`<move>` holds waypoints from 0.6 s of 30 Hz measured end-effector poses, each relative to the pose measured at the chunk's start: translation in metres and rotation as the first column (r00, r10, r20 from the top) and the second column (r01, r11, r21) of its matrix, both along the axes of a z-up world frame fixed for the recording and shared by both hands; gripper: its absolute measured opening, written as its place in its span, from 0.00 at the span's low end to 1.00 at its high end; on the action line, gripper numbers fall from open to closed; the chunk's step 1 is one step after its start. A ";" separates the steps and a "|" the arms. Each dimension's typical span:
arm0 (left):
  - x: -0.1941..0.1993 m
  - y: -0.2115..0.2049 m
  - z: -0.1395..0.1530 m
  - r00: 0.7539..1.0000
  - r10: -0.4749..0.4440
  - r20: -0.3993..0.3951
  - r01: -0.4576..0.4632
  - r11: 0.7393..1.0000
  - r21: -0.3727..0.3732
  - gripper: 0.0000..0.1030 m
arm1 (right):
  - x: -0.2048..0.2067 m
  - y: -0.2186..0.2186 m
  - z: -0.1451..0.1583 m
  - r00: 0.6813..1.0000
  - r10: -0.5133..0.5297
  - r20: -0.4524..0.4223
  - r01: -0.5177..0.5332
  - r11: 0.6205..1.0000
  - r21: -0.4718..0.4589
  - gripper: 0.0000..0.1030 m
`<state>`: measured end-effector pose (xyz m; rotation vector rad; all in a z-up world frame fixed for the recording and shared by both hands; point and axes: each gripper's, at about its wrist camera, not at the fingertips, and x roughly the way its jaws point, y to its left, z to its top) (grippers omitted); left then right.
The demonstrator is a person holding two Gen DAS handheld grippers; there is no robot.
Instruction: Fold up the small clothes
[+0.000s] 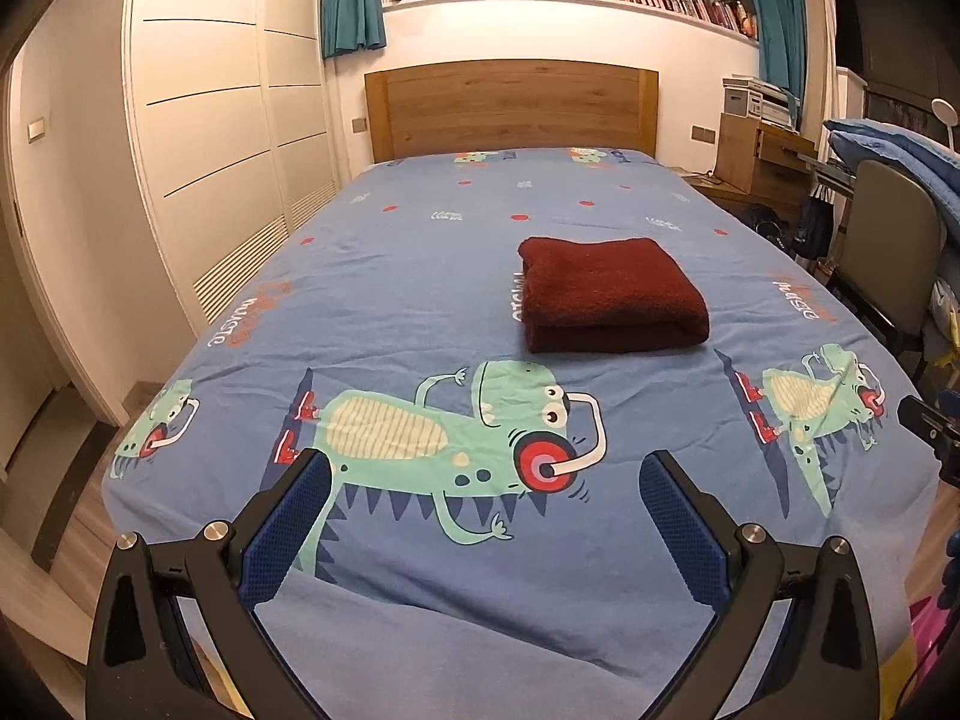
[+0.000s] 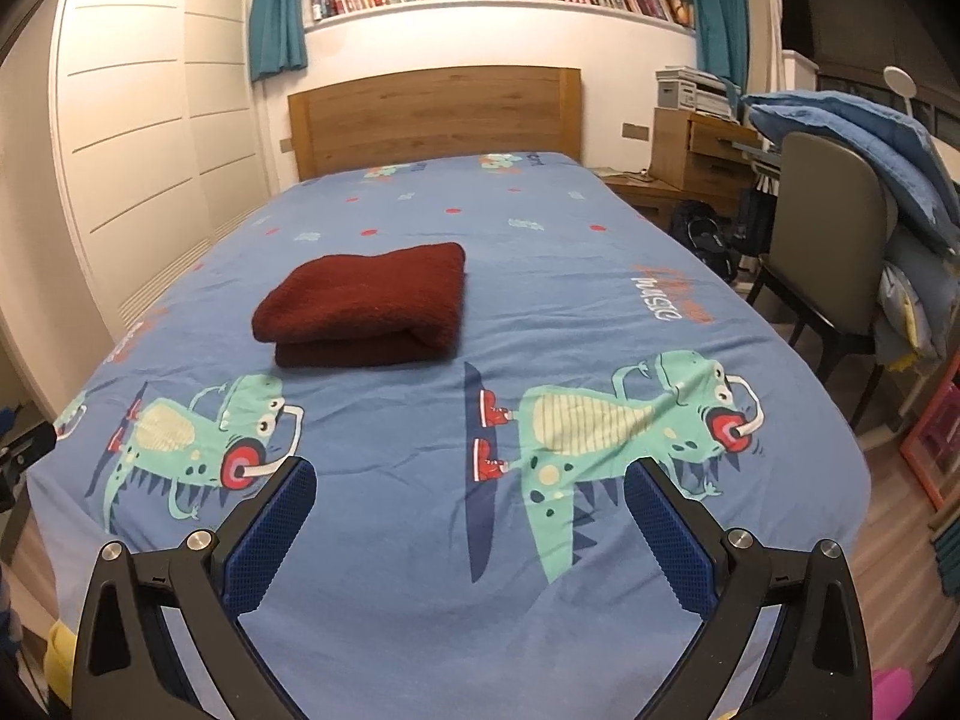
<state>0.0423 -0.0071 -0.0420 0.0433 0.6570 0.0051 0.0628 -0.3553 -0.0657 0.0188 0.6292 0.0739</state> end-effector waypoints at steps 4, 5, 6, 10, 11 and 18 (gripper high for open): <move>-0.001 -0.002 -0.001 1.000 -0.004 0.002 0.004 1.000 0.004 0.99 | -0.002 -0.003 -0.002 1.000 -0.017 0.006 0.017 1.000 0.001 1.00; -0.001 -0.002 -0.001 1.000 -0.004 0.002 0.004 1.000 0.003 0.99 | -0.003 -0.004 -0.002 1.000 -0.022 0.008 0.022 1.000 0.005 1.00; 0.000 -0.002 -0.001 1.000 -0.005 0.001 0.005 1.000 0.001 0.99 | -0.003 -0.005 -0.002 1.000 -0.025 0.009 0.025 1.000 0.007 1.00; 0.000 -0.001 0.000 1.000 -0.004 0.001 0.004 1.000 -0.001 0.99 | -0.004 -0.009 -0.002 0.999 -0.039 0.013 0.038 0.999 0.008 1.00; 0.000 -0.001 0.000 1.000 -0.004 0.001 0.004 1.000 0.000 0.99 | -0.005 -0.009 -0.002 0.999 -0.041 0.013 0.041 0.999 0.009 1.00; 0.001 -0.001 0.001 1.000 0.001 0.001 -0.001 1.000 0.004 0.99 | -0.005 -0.010 -0.002 0.999 -0.051 0.015 0.051 0.999 0.005 1.00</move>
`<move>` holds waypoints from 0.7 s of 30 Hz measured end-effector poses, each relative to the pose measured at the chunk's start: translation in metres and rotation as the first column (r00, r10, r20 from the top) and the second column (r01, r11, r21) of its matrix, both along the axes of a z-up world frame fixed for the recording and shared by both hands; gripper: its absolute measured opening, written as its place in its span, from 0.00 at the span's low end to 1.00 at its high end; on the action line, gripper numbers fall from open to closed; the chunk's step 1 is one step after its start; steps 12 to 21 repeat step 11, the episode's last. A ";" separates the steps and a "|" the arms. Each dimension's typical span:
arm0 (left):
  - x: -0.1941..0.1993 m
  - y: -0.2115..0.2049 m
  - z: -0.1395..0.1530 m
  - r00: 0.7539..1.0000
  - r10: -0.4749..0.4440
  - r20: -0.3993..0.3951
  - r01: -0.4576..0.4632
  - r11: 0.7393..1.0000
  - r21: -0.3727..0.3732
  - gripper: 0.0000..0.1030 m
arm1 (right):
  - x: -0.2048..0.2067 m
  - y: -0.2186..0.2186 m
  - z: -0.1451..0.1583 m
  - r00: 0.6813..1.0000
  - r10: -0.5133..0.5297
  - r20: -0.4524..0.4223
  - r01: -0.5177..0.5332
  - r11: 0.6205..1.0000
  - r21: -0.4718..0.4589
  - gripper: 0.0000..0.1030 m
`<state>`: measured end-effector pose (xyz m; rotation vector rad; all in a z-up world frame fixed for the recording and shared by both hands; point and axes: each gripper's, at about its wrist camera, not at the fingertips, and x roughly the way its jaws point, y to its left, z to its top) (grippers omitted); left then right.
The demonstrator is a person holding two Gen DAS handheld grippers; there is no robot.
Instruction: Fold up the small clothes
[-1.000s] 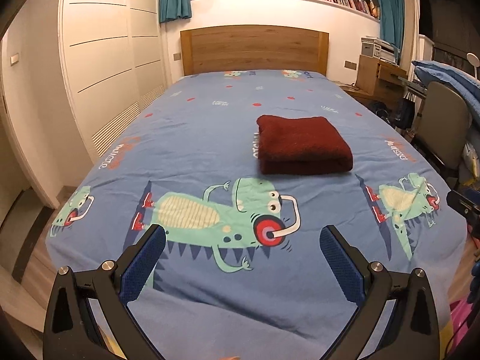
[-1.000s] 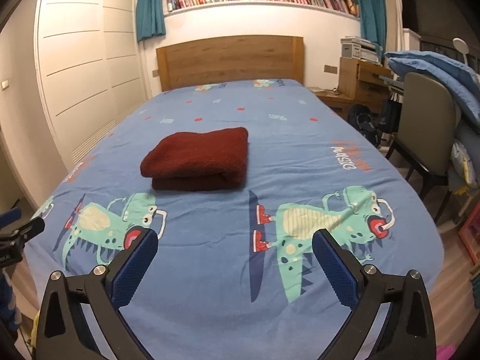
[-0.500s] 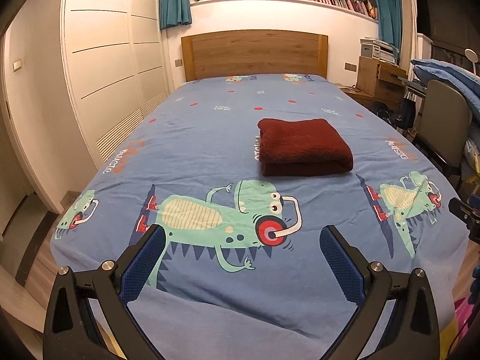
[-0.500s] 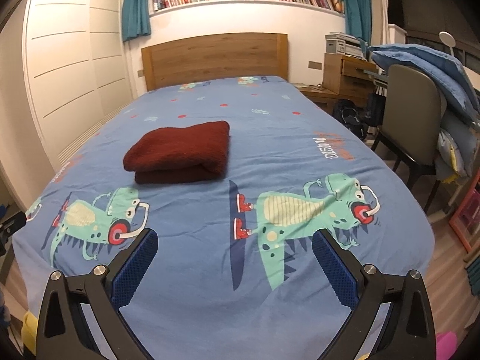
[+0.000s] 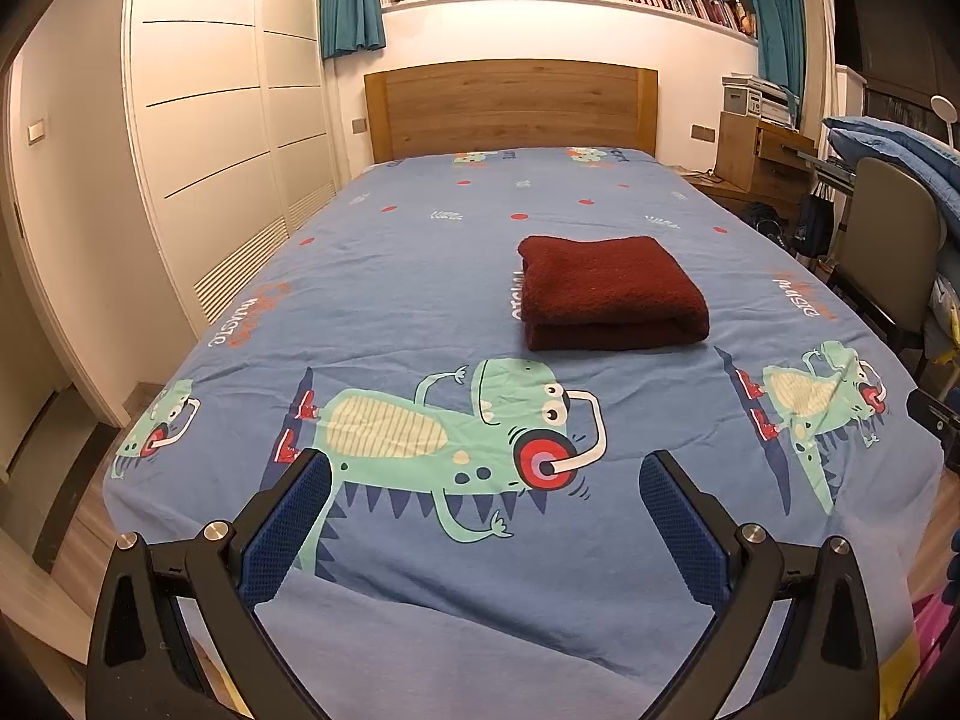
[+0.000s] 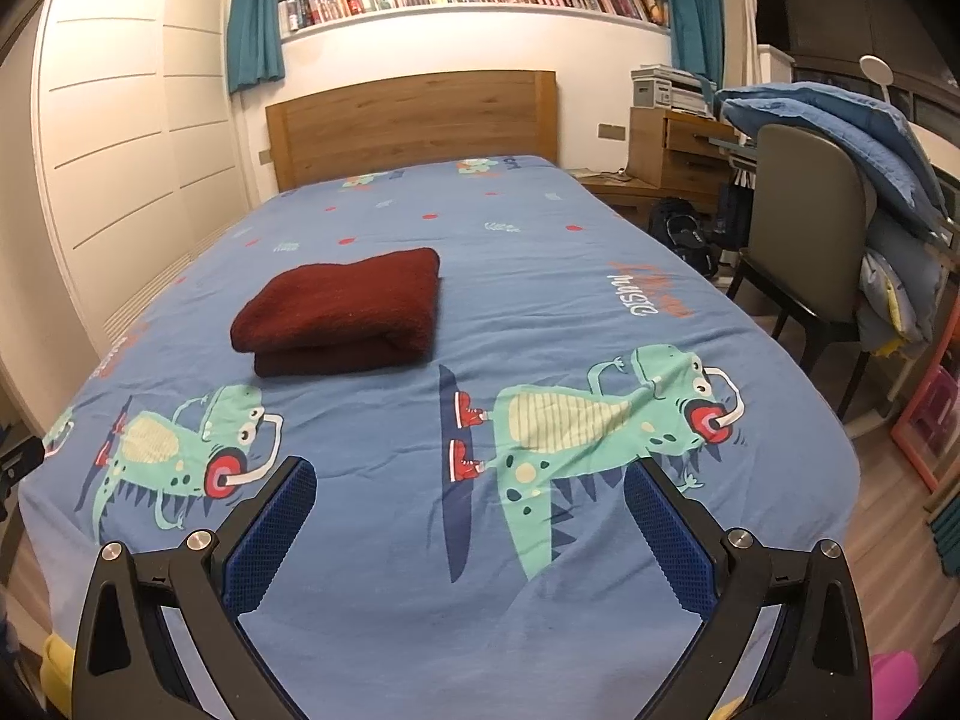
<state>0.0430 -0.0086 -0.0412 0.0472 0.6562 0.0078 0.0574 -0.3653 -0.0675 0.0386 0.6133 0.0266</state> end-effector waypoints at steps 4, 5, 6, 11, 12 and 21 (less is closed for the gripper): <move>0.000 0.000 -0.001 1.000 0.000 -0.002 0.000 1.000 -0.001 0.99 | -0.001 0.000 0.001 1.000 0.000 0.001 0.000 1.000 -0.002 1.00; 0.000 0.000 -0.001 1.000 -0.001 -0.002 0.001 1.000 -0.003 0.99 | 0.000 0.000 0.001 1.000 0.001 0.000 -0.001 1.000 -0.003 1.00; 0.000 0.000 -0.001 1.000 -0.001 -0.002 0.001 1.000 -0.003 0.99 | 0.000 0.000 0.001 1.000 0.000 0.001 0.000 1.000 -0.003 1.00; 0.001 0.001 0.000 1.000 0.000 0.003 0.000 1.000 -0.002 0.99 | 0.000 0.000 0.000 1.000 -0.002 -0.002 0.002 1.000 -0.003 1.00; 0.001 0.001 0.000 1.000 0.000 0.003 0.000 1.000 -0.002 0.99 | 0.000 0.000 0.000 1.000 -0.002 -0.002 0.002 1.000 -0.003 1.00; 0.001 0.001 0.000 1.000 0.000 0.003 0.000 1.000 -0.002 0.99 | 0.000 0.000 0.000 1.000 -0.002 -0.002 0.002 1.000 -0.003 1.00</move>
